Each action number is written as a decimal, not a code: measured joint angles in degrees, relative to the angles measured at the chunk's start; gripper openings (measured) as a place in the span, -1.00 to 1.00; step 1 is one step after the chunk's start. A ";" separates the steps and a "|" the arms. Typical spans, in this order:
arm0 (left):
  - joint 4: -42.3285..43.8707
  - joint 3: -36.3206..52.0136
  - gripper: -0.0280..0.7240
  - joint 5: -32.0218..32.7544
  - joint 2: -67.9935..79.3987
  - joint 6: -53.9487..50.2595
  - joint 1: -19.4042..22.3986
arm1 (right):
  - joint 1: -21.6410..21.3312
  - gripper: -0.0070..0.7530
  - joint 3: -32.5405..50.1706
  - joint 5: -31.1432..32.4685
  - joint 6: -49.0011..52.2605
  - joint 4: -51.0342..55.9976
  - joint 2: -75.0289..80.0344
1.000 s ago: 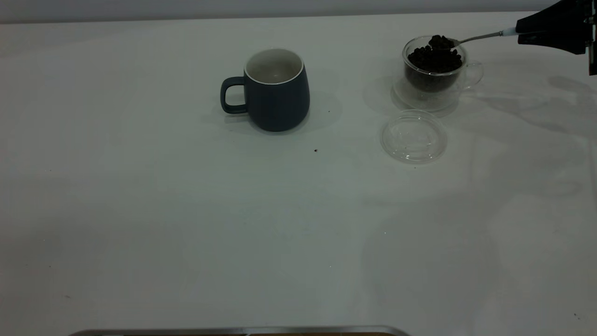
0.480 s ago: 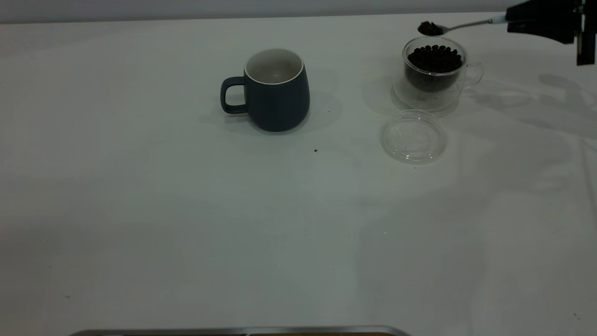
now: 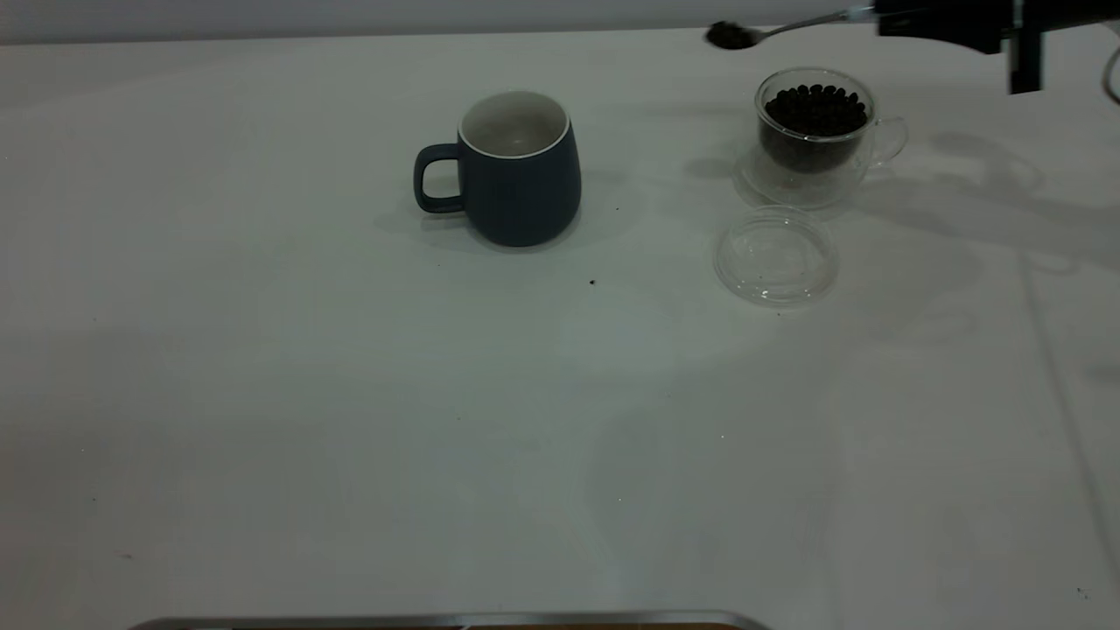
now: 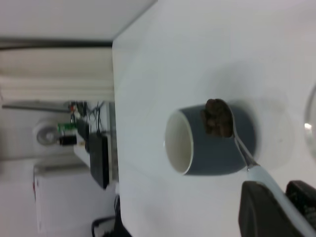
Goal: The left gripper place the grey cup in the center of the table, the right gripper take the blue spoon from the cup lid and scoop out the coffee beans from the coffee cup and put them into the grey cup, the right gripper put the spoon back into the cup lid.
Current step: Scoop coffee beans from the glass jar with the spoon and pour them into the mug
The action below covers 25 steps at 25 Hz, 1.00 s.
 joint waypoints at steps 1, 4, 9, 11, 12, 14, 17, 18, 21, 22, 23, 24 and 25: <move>0.00 0.00 0.16 0.00 0.00 0.00 0.00 | 0.89 -0.72 0.00 0.00 0.00 0.25 0.00; 0.00 0.00 0.16 0.00 0.00 0.00 0.00 | 3.41 -0.72 0.00 0.00 0.00 1.78 0.00; 0.00 0.00 0.16 0.00 0.00 0.00 0.00 | 7.53 -0.72 0.00 0.00 0.05 3.23 0.00; 0.00 0.00 0.16 0.00 0.00 0.00 0.00 | 9.24 -0.72 0.00 0.00 0.05 3.87 0.00; 0.00 0.00 0.16 0.00 0.00 0.00 0.00 | 10.15 -0.72 0.00 0.00 0.05 4.25 0.00; 0.00 0.00 0.16 0.00 0.00 0.00 0.00 | 11.63 -0.72 0.00 0.00 0.05 4.95 0.00; 0.00 0.00 0.16 0.00 0.00 0.00 0.00 | 13.40 -0.72 0.00 0.00 0.05 5.96 0.00; 0.00 0.00 0.16 0.00 0.00 0.00 0.00 | 13.96 -0.72 0.00 0.00 0.05 6.27 0.00; 0.00 0.00 0.16 0.00 0.00 0.00 0.00 | 15.35 -0.72 0.00 0.00 0.05 7.00 0.00; 0.00 0.00 0.16 0.00 0.00 0.00 0.00 | 15.76 -0.72 0.00 0.00 0.05 7.11 0.00; 0.00 0.00 0.16 0.00 0.00 0.00 0.00 | 16.15 -0.72 0.00 0.00 0.05 7.12 0.00; 0.00 0.00 0.16 0.00 0.00 0.00 0.00 | 16.61 -0.72 0.00 0.00 0.05 7.18 0.00; 0.00 0.00 0.16 0.00 0.00 0.00 0.00 | 16.87 -0.72 0.00 -0.05 0.00 7.18 0.00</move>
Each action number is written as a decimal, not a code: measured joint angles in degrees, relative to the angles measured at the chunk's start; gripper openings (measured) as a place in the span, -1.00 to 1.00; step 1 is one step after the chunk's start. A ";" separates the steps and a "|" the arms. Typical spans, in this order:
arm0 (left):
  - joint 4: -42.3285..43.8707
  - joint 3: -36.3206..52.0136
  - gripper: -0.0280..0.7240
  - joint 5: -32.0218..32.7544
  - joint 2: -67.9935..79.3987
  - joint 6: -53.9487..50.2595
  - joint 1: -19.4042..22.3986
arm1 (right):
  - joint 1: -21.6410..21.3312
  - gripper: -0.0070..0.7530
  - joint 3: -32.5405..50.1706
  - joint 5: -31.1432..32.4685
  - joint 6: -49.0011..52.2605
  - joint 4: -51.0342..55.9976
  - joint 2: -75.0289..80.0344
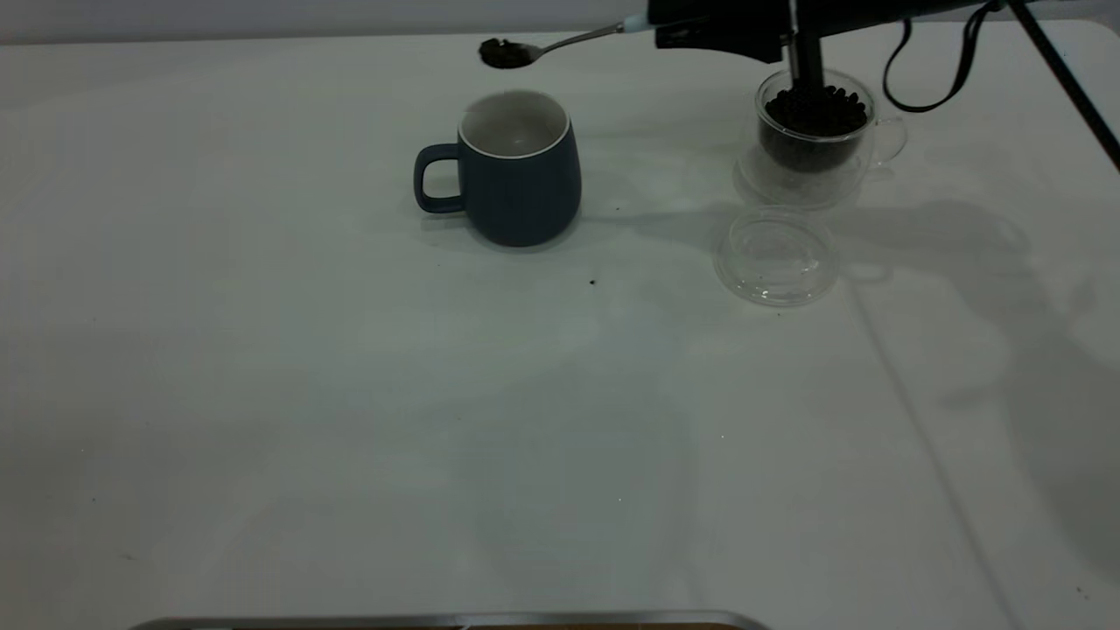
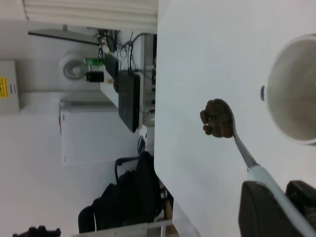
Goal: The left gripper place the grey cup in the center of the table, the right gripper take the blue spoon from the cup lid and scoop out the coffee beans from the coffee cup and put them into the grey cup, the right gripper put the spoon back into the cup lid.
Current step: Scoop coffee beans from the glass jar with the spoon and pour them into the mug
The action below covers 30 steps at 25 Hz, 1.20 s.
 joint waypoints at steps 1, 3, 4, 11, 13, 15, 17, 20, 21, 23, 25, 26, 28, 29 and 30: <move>0.00 0.00 0.16 0.00 0.00 0.00 0.00 | 0.24 -0.72 0.00 -0.23 0.00 0.00 0.00; 0.00 0.00 0.16 0.00 0.00 0.00 0.00 | 0.57 -0.72 0.00 -1.06 -0.06 0.00 0.00; 0.00 0.00 0.16 0.00 0.00 0.00 0.00 | 0.63 -0.72 0.00 -1.76 -0.24 0.00 0.00; 0.00 0.00 0.16 0.00 0.00 0.00 0.00 | 0.86 -0.71 0.00 -6.77 -3.95 0.06 0.00; 0.00 0.00 0.16 0.00 0.00 0.00 0.00 | 1.04 -0.71 0.00 -7.49 -6.40 0.06 0.00; 0.00 0.00 0.16 0.00 0.00 0.00 0.00 | 1.43 -0.71 0.00 -7.86 -9.01 0.38 0.00; 0.00 0.00 0.16 0.00 0.00 0.00 0.00 | 1.85 -0.71 0.00 -7.88 -11.91 0.43 0.00; 0.00 0.00 0.16 0.00 0.00 0.00 0.00 | 2.31 -0.71 0.00 -8.92 -16.04 0.43 0.00; 0.00 0.00 0.16 0.00 0.00 0.00 0.00 | 2.43 -0.71 0.00 -9.46 -17.26 0.48 0.00; 0.00 0.00 0.16 0.00 0.00 0.00 0.00 | 2.48 -0.71 0.00 -10.40 -19.80 0.54 0.00; 0.00 0.00 0.16 0.00 0.00 0.00 0.00 | 2.55 -0.71 0.00 -11.59 -21.68 0.70 0.00; 0.00 0.00 0.16 0.00 0.00 0.00 0.00 | 2.66 -0.71 0.00 -12.39 -22.64 0.83 -0.05; 0.00 0.00 0.16 0.00 0.00 0.00 0.00 | 2.84 -0.71 0.00 -13.51 -24.26 0.83 -0.67; 0.00 0.00 0.16 0.00 0.00 0.00 0.00 | 2.96 -0.71 0.00 -13.95 -24.99 0.83 -1.28; 0.00 0.00 0.16 0.00 0.00 0.00 0.00 | 3.02 -0.71 0.00 -14.29 -25.64 0.68 -1.98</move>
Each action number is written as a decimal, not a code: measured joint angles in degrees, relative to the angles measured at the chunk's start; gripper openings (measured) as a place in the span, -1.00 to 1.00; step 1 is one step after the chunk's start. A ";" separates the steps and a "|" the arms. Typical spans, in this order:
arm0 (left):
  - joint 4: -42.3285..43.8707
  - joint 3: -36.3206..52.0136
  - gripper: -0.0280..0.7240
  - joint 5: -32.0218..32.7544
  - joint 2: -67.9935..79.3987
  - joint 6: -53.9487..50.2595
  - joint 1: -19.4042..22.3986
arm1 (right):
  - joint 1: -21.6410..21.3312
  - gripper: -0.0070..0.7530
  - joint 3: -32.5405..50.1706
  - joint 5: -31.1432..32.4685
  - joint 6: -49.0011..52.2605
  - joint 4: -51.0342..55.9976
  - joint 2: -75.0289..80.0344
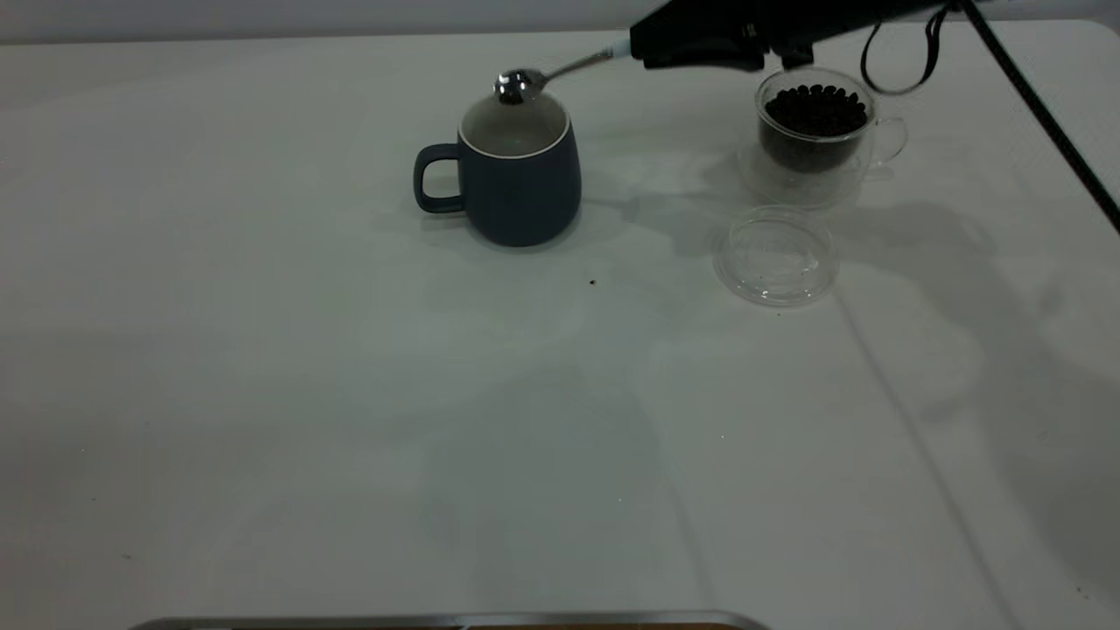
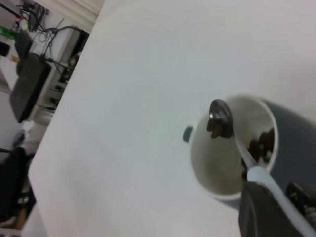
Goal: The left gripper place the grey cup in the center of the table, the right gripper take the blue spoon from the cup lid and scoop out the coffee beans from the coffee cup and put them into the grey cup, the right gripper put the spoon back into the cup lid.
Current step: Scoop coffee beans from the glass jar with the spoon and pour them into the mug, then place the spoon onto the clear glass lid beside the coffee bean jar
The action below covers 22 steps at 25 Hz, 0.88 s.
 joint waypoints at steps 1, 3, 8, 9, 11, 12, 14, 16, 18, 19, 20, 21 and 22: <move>0.00 0.00 0.16 0.00 0.00 0.00 0.00 | 0.00 -0.71 0.00 -0.16 -0.23 -0.39 -0.86; 0.00 0.00 0.16 0.00 0.00 0.00 0.00 | 0.00 -0.71 0.00 -0.50 -0.56 -1.50 -2.31; 0.00 0.00 0.16 0.00 0.00 0.00 0.00 | 0.13 -0.71 0.00 -1.09 -0.74 -6.88 -3.75; 0.00 0.00 0.16 0.00 0.00 0.00 0.00 | 0.20 -0.71 0.00 -1.28 -0.85 -7.73 -3.75; 0.00 0.00 0.16 0.00 0.00 0.00 0.00 | 0.52 -0.71 0.00 -1.64 -0.97 -8.64 -3.75; 0.00 0.00 0.16 0.00 0.00 0.00 0.00 | 0.55 -0.71 0.00 -1.56 -0.82 -9.02 -3.86; 0.00 0.00 0.16 0.00 0.00 0.00 0.00 | 0.48 -0.71 0.00 -0.83 0.14 -10.78 -4.49; 0.00 0.00 0.16 0.00 0.00 0.00 0.00 | -0.25 -0.71 0.00 0.85 1.31 -13.74 -6.18; 0.00 0.00 0.16 0.00 0.00 0.00 0.00 | -2.04 -0.71 0.00 3.63 3.49 -17.68 -9.17; 0.00 0.00 0.16 0.00 0.00 0.00 0.00 | -3.24 -0.71 0.00 5.24 4.85 -19.42 -10.82; 0.00 0.00 0.16 0.00 0.00 0.00 0.00 | -4.35 -0.71 0.00 6.48 6.03 -21.44 -12.05; 0.00 0.00 0.16 0.00 0.00 0.00 0.00 | -5.80 -0.71 0.00 7.99 7.50 -23.21 -13.23; 0.00 0.00 0.16 0.00 0.00 0.00 0.00 | -7.28 -0.71 0.00 9.45 8.89 -24.57 -14.02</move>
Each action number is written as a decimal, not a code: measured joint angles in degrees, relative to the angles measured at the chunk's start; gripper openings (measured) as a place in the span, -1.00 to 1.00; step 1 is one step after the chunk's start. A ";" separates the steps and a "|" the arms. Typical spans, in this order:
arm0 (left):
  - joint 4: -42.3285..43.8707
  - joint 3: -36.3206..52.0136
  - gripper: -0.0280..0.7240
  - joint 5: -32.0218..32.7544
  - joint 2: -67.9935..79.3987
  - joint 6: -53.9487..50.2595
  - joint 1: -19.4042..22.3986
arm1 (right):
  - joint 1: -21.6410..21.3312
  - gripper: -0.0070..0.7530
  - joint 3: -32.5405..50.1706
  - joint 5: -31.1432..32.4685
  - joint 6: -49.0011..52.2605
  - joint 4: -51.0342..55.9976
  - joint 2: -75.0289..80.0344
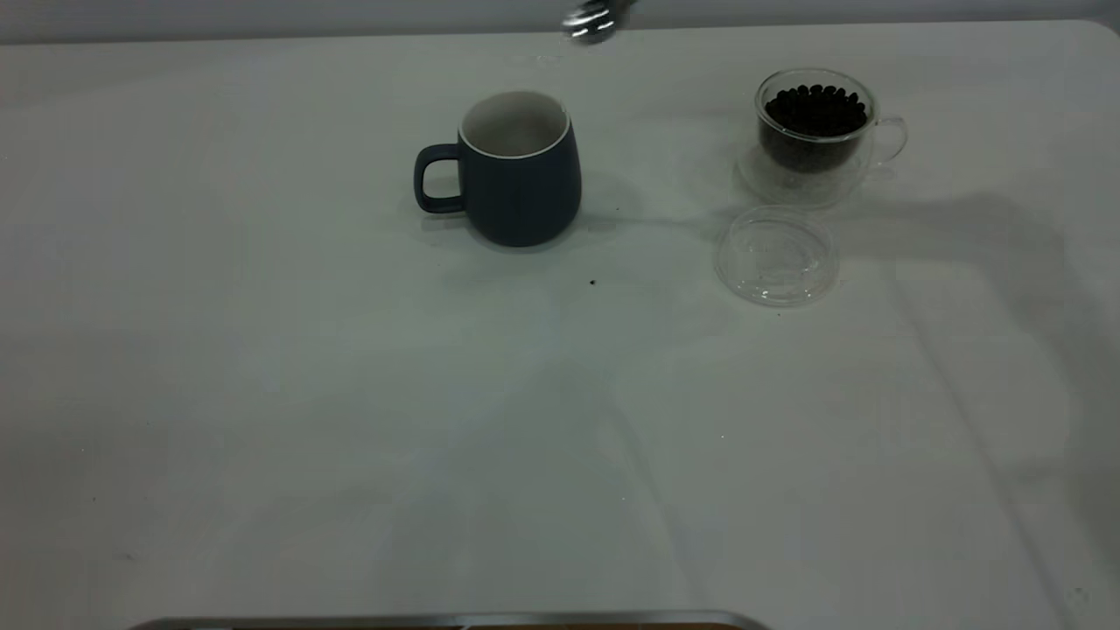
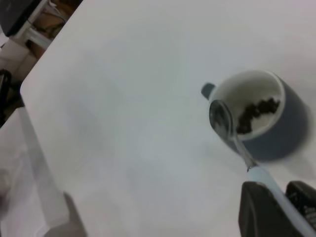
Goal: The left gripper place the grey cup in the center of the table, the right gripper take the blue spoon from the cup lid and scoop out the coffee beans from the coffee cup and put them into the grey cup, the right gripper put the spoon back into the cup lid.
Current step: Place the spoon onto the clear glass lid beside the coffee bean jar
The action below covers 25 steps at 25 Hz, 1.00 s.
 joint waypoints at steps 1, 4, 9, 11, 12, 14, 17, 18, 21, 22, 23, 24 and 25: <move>0.00 0.00 0.16 0.00 0.00 0.00 0.00 | -1.22 -0.71 0.00 1.32 1.17 -1.45 -0.21; 0.00 0.00 0.16 0.00 0.00 0.00 0.00 | -5.19 -0.71 1.43 2.04 5.30 -5.21 0.14; 0.00 0.00 0.16 0.00 0.00 0.00 0.00 | -9.92 -0.71 7.20 -0.35 6.70 -7.85 1.47; 0.00 0.00 0.16 0.00 0.00 0.00 0.00 | -11.37 -0.71 9.09 -2.35 6.70 -7.85 2.59; 0.00 0.00 0.16 0.00 0.00 0.00 0.00 | -11.80 -0.71 9.55 -2.98 6.70 -7.79 3.28; 0.00 0.00 0.16 0.00 0.00 0.00 0.00 | -12.42 -0.71 9.89 -3.97 6.70 -7.27 5.40; 0.00 0.00 0.16 0.00 0.00 0.00 0.00 | -12.57 -0.71 10.01 -4.74 6.70 -5.03 8.65; 0.00 0.00 0.16 0.00 0.00 0.00 0.00 | -12.57 -0.71 10.01 -4.95 6.70 -4.23 9.73; 0.00 0.00 0.16 0.00 0.00 0.00 0.00 | -12.57 -0.71 10.01 -6.86 6.70 -2.10 12.35; 0.00 0.00 0.16 0.00 0.00 0.00 0.00 | -12.57 -0.71 10.01 -7.49 6.70 -1.50 13.19; 0.00 0.00 0.16 0.00 0.00 0.00 0.00 | -12.57 -0.71 10.01 -7.93 6.70 -0.96 13.85; 0.00 0.00 0.16 0.00 0.00 0.00 0.00 | -12.57 -0.71 10.01 -8.24 6.70 -0.48 14.50; 0.00 0.00 0.16 0.00 0.00 0.00 0.00 | -12.57 -0.70 10.01 -8.38 6.70 -0.01 15.05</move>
